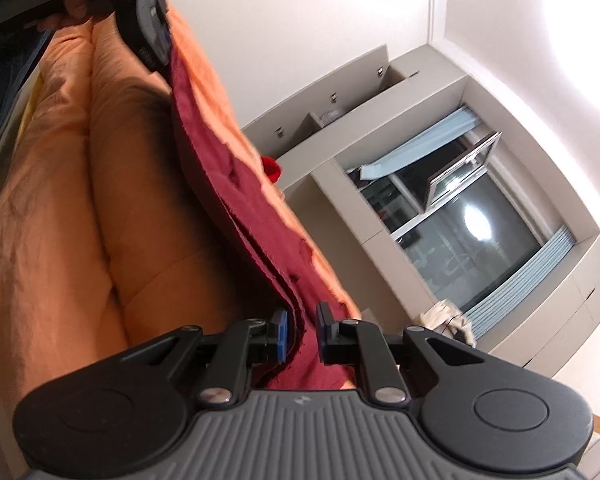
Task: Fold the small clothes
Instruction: 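Lift the hem with both grippers and fold it over toward the collar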
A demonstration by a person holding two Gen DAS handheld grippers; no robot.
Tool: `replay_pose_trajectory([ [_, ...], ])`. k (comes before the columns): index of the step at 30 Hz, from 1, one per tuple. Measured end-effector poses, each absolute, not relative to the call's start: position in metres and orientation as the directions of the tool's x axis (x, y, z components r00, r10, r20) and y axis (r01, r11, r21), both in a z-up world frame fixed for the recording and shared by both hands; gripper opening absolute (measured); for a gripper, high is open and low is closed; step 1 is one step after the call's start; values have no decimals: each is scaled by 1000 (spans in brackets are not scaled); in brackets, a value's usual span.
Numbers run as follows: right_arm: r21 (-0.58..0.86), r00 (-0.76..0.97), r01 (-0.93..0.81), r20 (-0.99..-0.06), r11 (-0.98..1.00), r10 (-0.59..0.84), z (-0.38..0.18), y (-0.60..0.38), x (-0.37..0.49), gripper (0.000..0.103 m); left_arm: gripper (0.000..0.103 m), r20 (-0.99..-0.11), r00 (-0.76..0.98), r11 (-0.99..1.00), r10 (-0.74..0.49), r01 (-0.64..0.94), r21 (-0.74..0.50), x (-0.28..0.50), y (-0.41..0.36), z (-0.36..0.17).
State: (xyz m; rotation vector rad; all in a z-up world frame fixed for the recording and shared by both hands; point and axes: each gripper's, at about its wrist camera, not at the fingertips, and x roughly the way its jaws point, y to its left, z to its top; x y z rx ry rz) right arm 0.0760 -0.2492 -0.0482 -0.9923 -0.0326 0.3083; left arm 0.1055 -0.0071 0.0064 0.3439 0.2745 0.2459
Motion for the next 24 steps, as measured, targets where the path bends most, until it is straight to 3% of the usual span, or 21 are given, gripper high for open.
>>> replay_pose_trajectory([
  [2,-824,956,-256,-140,506,257,-51,-249,74,20,12,-212,938,914,276,-187,361,102,-7,7],
  [5,-817,959,-271,-181,509,221,-57,-249,72,38,9,-202,941,917,270,-188,351,99,-6,9],
  [8,-820,963,-265,-206,506,171,-62,-251,73,40,8,-191,945,926,266,-195,323,96,-3,12],
  [9,-823,966,-256,-205,507,155,-63,-252,73,39,8,-187,946,929,263,-197,314,95,-2,14],
  [12,-816,973,-232,-188,529,137,-60,-257,73,10,6,-168,952,936,255,-199,292,92,-1,18],
  [16,-828,986,-149,-86,540,141,-50,-259,66,6,5,-126,962,942,243,-203,267,85,-2,24],
  [24,-803,989,-73,17,591,145,-4,-272,55,5,5,-47,983,973,175,-165,163,64,0,44],
])
